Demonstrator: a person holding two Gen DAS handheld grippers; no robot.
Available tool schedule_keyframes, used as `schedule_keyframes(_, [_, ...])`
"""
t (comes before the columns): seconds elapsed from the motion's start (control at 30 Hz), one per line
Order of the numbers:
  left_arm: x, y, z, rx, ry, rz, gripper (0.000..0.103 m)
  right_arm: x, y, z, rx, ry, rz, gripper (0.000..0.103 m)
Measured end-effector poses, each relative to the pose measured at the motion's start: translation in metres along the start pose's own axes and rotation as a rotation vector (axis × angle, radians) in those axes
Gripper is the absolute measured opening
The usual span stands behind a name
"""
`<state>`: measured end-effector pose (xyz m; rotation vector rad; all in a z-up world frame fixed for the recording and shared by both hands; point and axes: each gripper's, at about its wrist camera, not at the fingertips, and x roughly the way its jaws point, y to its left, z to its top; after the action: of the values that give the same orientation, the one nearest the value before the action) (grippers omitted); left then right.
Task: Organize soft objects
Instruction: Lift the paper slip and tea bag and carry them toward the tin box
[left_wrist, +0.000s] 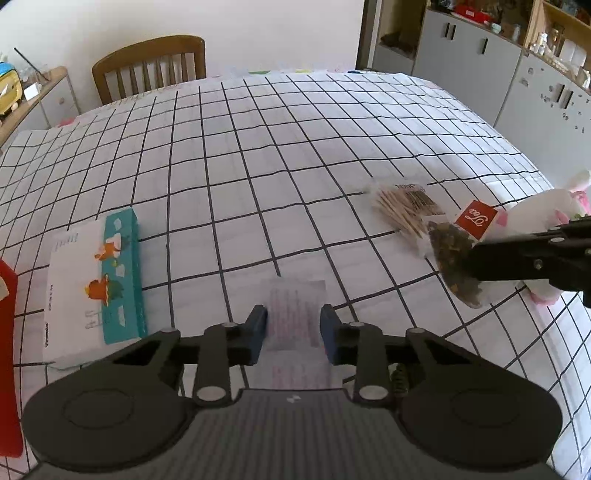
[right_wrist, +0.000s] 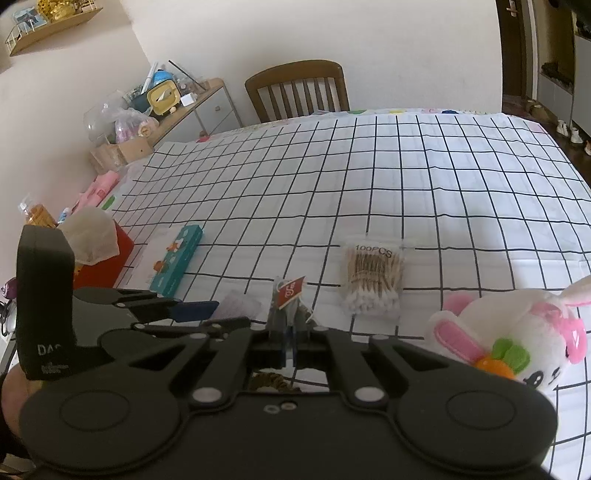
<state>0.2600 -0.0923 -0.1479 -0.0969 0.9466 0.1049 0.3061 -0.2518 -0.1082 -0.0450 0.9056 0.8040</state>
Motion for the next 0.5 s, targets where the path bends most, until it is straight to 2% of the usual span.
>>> schedule_keyframes(0.17, [-0.002, 0.008, 0.0, -0.037, -0.016, -0.032, 0.017, 0.001, -0.001, 0.0, -0.001, 0.005, -0.001, 0.003])
schedule_keyframes(0.5, [-0.017, 0.017, -0.002, -0.074, -0.059, -0.074, 0.007, -0.001, 0.003, -0.001, -0.004, 0.002, -0.002, 0.003])
